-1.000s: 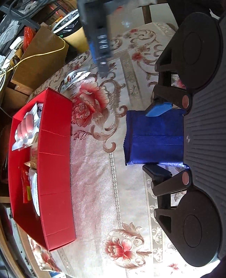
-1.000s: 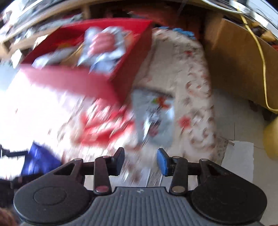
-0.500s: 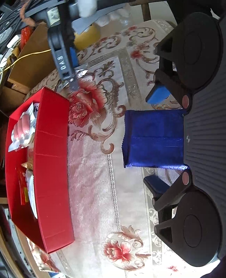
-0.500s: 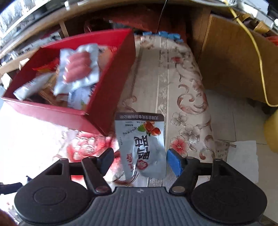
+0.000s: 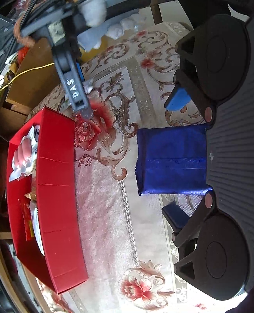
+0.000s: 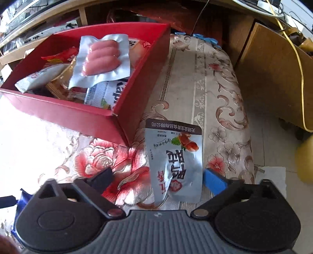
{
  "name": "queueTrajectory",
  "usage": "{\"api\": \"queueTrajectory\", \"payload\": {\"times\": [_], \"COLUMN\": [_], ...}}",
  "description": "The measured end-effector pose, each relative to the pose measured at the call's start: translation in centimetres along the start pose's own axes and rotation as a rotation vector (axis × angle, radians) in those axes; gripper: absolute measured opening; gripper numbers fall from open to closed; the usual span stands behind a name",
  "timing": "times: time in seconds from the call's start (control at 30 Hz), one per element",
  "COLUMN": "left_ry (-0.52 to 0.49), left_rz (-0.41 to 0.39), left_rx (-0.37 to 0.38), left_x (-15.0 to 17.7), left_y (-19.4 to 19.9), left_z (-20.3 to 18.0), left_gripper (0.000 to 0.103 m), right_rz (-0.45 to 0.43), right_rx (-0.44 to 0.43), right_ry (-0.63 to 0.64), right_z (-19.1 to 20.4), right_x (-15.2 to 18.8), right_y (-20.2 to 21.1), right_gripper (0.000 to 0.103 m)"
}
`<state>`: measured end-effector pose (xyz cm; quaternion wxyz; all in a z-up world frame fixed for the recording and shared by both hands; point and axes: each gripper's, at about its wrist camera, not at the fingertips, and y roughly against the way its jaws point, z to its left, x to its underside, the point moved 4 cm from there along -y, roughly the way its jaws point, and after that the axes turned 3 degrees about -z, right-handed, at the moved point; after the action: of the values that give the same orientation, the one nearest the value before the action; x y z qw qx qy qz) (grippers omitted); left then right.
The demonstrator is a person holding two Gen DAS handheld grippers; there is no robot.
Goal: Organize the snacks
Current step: 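Grasp the white fruit pouch with the right tool while the left tool holds the blue packet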
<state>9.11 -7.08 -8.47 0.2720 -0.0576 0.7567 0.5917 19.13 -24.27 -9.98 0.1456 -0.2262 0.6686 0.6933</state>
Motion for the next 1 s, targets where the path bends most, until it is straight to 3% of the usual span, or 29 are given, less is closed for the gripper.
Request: {"api": "queueTrajectory", "payload": {"times": [0.07, 0.1, 0.23, 0.43, 0.53, 0.63, 0.8, 0.83, 0.87, 0.9, 0.97, 1.0], "left_ry": [0.022, 0.025, 0.011, 0.046, 0.055, 0.051, 0.066, 0.067, 0.070, 0.074, 0.070, 0.070], "left_rz": [-0.006, -0.009, -0.028, -0.037, -0.038, -0.036, -0.029, -0.024, -0.018, -0.016, -0.017, -0.017], "left_rx": [-0.007, -0.028, -0.085, -0.072, -0.054, -0.051, -0.045, -0.049, -0.053, -0.054, -0.050, -0.047], "left_x": [0.0, 0.0, 0.4, 0.9, 1.1, 1.2, 1.3, 1.4, 1.4, 1.5, 1.5, 1.4], "left_y": [0.2, 0.4, 1.1, 2.1, 2.4, 2.4, 2.3, 2.2, 2.0, 1.9, 1.9, 1.8], "left_z": [0.2, 0.3, 0.3, 0.6, 0.5, 0.2, 0.6, 0.6, 0.7, 0.7, 0.6, 0.5], "left_gripper": [0.097, 0.094, 0.074, 0.057, 0.048, 0.048, 0.058, 0.072, 0.080, 0.081, 0.083, 0.084], "right_rz": [-0.011, -0.014, -0.018, -0.031, -0.033, -0.034, -0.035, -0.026, -0.015, -0.011, -0.009, -0.026], "right_rx": [-0.012, -0.007, -0.005, -0.040, -0.066, -0.084, -0.129, -0.143, -0.155, -0.151, -0.121, -0.102], "right_ry": [0.012, 0.013, 0.030, 0.009, -0.012, -0.024, -0.021, -0.016, -0.020, -0.022, -0.006, -0.002], "right_z": [0.1, 0.1, 0.5, 0.5, 0.3, 0.2, 0.5, 0.6, 0.7, 0.8, 0.8, 0.7], "right_x": [0.3, 0.5, 1.4, 2.8, 3.6, 4.4, 4.8, 4.8, 4.8, 4.7, 4.1, 3.6], "right_y": [0.9, 1.1, 2.2, 4.2, 5.0, 5.8, 6.5, 6.5, 6.3, 6.1, 5.7, 5.8], "right_gripper": [0.066, 0.061, 0.048, 0.032, 0.029, 0.027, 0.027, 0.028, 0.034, 0.038, 0.058, 0.061]}}
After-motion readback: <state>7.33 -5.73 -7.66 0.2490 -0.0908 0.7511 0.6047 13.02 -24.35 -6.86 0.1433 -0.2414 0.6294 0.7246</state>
